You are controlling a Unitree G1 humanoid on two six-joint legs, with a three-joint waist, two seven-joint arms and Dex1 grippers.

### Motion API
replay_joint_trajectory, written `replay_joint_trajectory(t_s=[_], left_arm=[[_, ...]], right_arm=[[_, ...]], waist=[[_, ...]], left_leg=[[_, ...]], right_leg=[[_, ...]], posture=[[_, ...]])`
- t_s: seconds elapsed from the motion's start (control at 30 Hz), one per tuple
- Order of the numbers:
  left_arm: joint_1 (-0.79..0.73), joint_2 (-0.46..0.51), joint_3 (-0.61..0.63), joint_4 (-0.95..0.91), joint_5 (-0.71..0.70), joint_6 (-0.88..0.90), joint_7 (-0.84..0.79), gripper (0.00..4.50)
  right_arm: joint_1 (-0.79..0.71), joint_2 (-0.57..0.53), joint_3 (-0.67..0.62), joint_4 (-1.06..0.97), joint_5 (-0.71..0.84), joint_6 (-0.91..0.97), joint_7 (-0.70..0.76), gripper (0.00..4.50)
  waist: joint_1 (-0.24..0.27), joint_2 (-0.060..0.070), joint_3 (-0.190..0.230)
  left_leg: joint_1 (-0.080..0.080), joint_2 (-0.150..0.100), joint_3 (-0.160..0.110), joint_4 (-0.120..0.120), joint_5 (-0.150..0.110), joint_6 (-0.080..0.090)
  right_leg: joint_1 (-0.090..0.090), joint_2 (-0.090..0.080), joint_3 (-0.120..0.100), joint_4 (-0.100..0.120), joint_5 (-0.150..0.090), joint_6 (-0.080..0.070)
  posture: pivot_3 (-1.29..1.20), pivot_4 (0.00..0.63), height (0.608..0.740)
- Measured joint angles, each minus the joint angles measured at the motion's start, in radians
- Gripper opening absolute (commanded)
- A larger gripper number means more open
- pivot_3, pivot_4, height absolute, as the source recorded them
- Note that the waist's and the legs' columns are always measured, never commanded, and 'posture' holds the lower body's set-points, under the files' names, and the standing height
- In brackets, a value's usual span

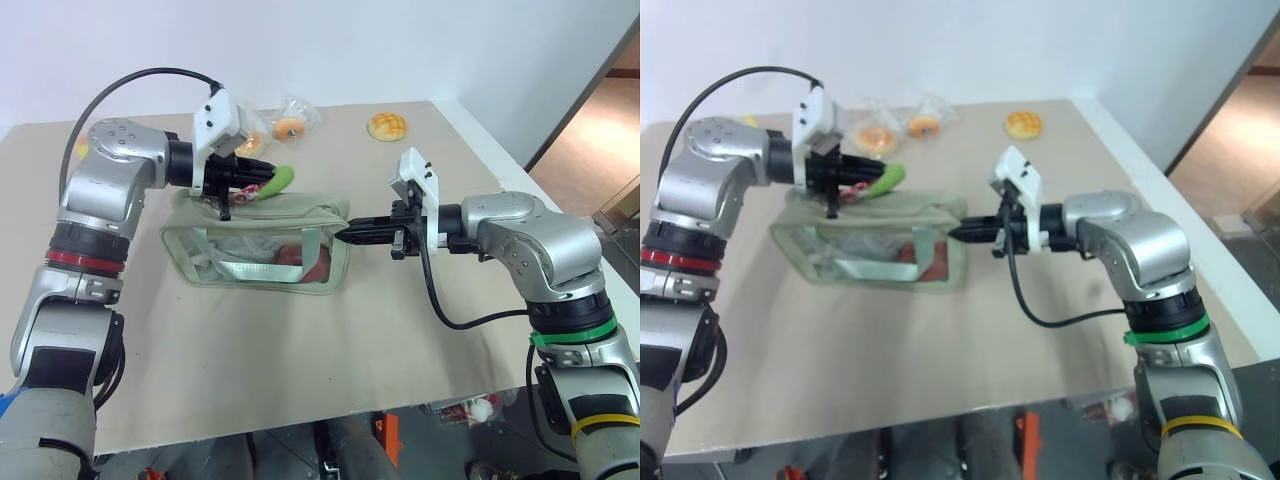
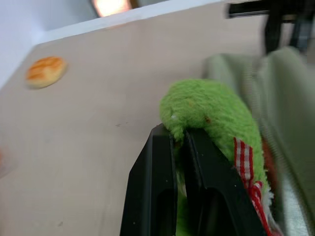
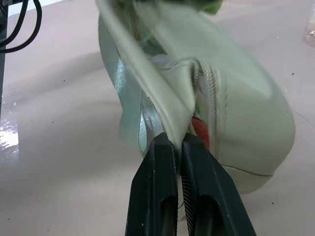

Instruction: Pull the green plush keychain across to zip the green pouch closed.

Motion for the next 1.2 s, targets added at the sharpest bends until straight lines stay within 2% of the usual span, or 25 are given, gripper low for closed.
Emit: replay_joint_trajectory(t_s=[0.23, 0.57, 0.83, 1.1, 1.2], left_arm=[[-0.037, -0.073, 0.004, -0.028, -0.028, 0.062, -0.032, 0.31], [-0.053, -0.075, -0.033, -0.026, 0.019, 0.029, -0.052, 0.31], [-0.022, -0.014, 0.004, -0.037, 0.01, 0.048, -0.047, 0.31], [0.019, 0.07, 0.135, -0.159, -0.134, 0.196, -0.05, 0.31], [0.054, 0.073, 0.135, -0.192, -0.161, 0.242, -0.048, 1.16]], right_arm=[[0.0, -0.005, 0.0, 0.0, -0.001, 0.004, -0.005, 0.0], [0.0, 0.0, 0.0, 0.001, -0.001, 0.004, -0.006, 0.0], [0.0, 0.007, 0.0, 0.001, 0.0, 0.004, -0.005, 0.0], [0.0, 0.009, 0.0, 0.001, 0.0, 0.002, -0.003, 0.0], [0.0, 0.011, 0.0, 0.002, -0.001, 0.001, -0.002, 0.0]], waist=[[0.0, 0.0, 0.0], [-0.001, 0.0, 0.0], [-0.002, 0.0, 0.0], [-0.002, 0.0, 0.0], [-0.002, 0.0, 0.0]], left_leg=[[-0.001, 0.0, -0.001, 0.002, 0.0, 0.0], [0.0, 0.0, -0.003, 0.002, 0.0, 0.001], [0.0, 0.0, -0.004, 0.002, 0.0, 0.001], [0.0, 0.0, -0.006, 0.002, 0.0, 0.001], [0.0, 0.0, -0.008, 0.002, 0.0, 0.001]], right_leg=[[0.0, 0.0, 0.0, 0.0, 0.001, 0.001], [0.0, 0.002, 0.001, 0.0, 0.001, 0.0], [0.0, 0.003, 0.001, 0.0, 0.001, 0.0], [0.0, 0.003, 0.001, 0.0, 0.001, 0.0], [0.0, 0.005, 0.001, 0.001, 0.002, -0.001]], posture=[[0.0, 0.15, 0.74], [0.0, 0.15, 0.74], [0.0, 0.15, 0.74], [0.0, 0.15, 0.74], [0.0, 0.15, 0.74]])
